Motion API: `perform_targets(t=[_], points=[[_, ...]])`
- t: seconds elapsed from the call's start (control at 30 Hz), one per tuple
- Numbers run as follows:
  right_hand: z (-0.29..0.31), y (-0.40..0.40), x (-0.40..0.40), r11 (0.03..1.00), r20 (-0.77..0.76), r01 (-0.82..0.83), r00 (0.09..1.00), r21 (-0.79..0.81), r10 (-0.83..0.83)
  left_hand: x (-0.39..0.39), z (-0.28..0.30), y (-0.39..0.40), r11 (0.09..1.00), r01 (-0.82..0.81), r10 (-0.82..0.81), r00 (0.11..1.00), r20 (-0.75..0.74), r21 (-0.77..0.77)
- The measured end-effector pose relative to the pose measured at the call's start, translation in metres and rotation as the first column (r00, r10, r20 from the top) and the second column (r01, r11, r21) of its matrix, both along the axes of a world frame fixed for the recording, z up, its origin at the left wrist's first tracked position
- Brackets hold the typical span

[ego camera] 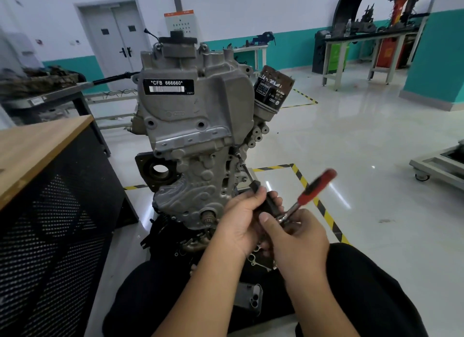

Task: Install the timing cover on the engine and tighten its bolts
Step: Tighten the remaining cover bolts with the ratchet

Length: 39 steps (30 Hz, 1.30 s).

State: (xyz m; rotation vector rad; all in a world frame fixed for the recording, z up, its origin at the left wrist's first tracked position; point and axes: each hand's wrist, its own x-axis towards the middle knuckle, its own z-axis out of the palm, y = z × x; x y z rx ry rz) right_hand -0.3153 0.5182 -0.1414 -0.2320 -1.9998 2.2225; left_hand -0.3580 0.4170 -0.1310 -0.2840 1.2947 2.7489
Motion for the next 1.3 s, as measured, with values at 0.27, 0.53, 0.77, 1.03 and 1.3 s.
perform_targets(t=[0.27,0.53,0.77,1.03,1.3], points=[[0.009,0.001,0.0,0.626,0.172,-0.153,0.888,-0.765,0.427,0.005,-0.003,-0.005,1.0,-0.01,0.01,1.0,0.023,-0.006],[0.001,0.001,-0.003,0.819,0.113,-0.152,0.96,-0.553,0.255,0.005,-0.005,-0.007,0.992,0.01,-0.008,1.0,0.013,-0.125],[-0.001,0.015,-0.01,0.981,-0.079,-0.112,0.989,0.159,0.126,0.009,-0.004,-0.009,0.994,0.027,-0.03,0.999,-0.019,-0.103],[0.01,0.007,-0.005,0.579,0.151,-0.18,0.866,-0.795,0.477,0.008,-0.004,-0.012,0.99,0.057,-0.061,0.998,-0.026,-0.129],[0.003,0.002,-0.004,0.772,0.142,-0.199,0.926,-0.604,0.35,0.007,-0.006,-0.009,0.995,0.055,-0.056,0.998,-0.009,-0.079]])
